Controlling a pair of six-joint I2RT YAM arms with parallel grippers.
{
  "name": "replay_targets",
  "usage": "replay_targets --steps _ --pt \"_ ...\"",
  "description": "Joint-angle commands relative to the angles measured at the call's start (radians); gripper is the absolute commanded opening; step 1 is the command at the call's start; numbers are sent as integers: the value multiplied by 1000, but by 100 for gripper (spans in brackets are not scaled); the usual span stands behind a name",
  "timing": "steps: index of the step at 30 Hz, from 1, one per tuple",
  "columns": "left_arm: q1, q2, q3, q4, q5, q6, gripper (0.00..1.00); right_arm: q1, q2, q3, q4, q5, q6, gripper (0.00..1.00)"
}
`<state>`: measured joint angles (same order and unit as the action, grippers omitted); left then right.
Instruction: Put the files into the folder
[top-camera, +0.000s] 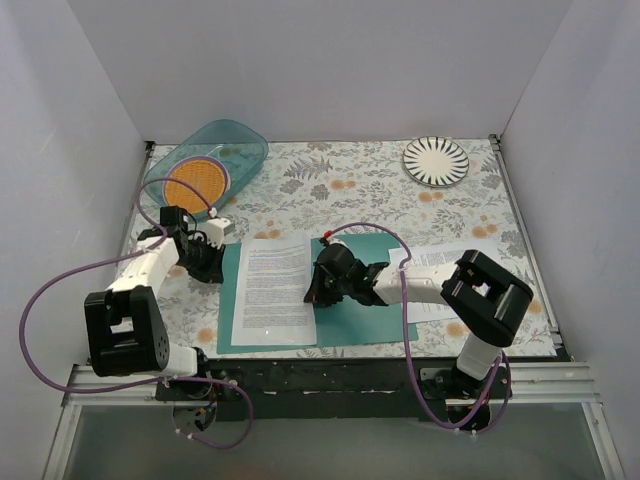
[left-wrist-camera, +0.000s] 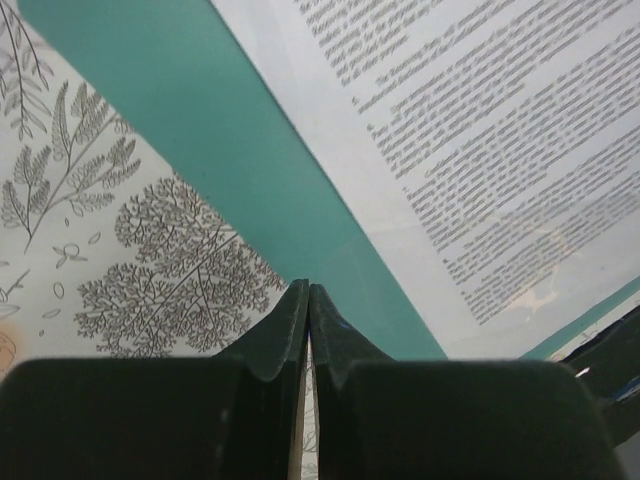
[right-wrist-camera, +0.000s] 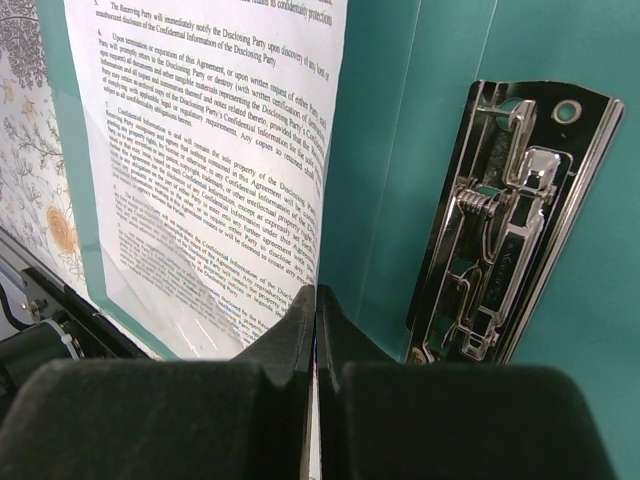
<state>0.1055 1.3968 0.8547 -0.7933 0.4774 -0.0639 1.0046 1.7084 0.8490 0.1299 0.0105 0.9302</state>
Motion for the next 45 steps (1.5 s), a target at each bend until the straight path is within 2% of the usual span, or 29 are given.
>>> replay_targets --steps 1,5,20,29,45 --pt "28 -51 -93 -52 -86 148 0 6 -30 -13 16 -1 13 1" --pt "30 -64 -163 -38 -91 168 0 6 -32 -14 23 -1 13 1" --pt "26 -47 -243 9 -66 148 0 9 0 4 54 -4 33 1" --pt "20 -61 -241 2 -49 148 0 12 68 90 39 -41 18 1" --pt "19 -51 -221 -7 -34 139 0 12 126 140 34 -53 30 1"
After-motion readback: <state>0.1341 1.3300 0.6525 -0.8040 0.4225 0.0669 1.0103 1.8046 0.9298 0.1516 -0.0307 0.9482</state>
